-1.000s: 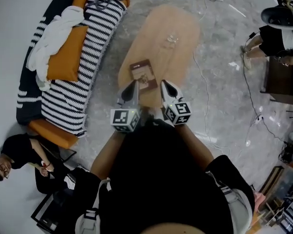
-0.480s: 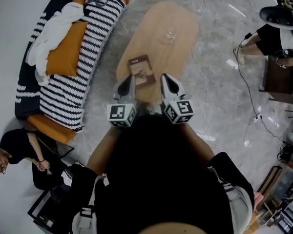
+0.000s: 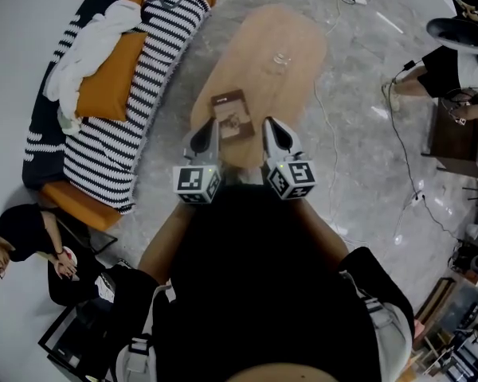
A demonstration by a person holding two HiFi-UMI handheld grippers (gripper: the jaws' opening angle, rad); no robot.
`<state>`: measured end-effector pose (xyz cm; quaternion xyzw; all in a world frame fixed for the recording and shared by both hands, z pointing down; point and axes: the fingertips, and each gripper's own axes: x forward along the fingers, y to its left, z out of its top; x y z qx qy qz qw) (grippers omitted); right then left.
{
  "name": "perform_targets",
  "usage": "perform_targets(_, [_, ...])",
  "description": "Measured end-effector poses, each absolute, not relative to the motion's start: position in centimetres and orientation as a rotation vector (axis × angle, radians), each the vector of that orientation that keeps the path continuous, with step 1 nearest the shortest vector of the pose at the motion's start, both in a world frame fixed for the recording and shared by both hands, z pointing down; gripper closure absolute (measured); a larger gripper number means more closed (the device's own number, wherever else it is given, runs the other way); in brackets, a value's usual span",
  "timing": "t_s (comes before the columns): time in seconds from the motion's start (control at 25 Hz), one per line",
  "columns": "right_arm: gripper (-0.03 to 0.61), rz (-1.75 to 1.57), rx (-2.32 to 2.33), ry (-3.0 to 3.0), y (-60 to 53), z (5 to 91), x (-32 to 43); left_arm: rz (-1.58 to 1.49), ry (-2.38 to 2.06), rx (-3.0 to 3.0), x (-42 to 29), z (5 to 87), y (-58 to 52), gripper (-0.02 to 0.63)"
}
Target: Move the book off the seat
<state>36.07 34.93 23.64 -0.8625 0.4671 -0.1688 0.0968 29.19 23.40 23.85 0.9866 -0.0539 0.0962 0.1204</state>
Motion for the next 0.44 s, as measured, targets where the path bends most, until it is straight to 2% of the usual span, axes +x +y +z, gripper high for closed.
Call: perform_targets(0.44, [0.571, -0.52, -2.546, 1.43, 34.36, 23.6, 35.33, 0.291, -0.174, 2.897, 28.82, 24.04, 22.89, 0.607])
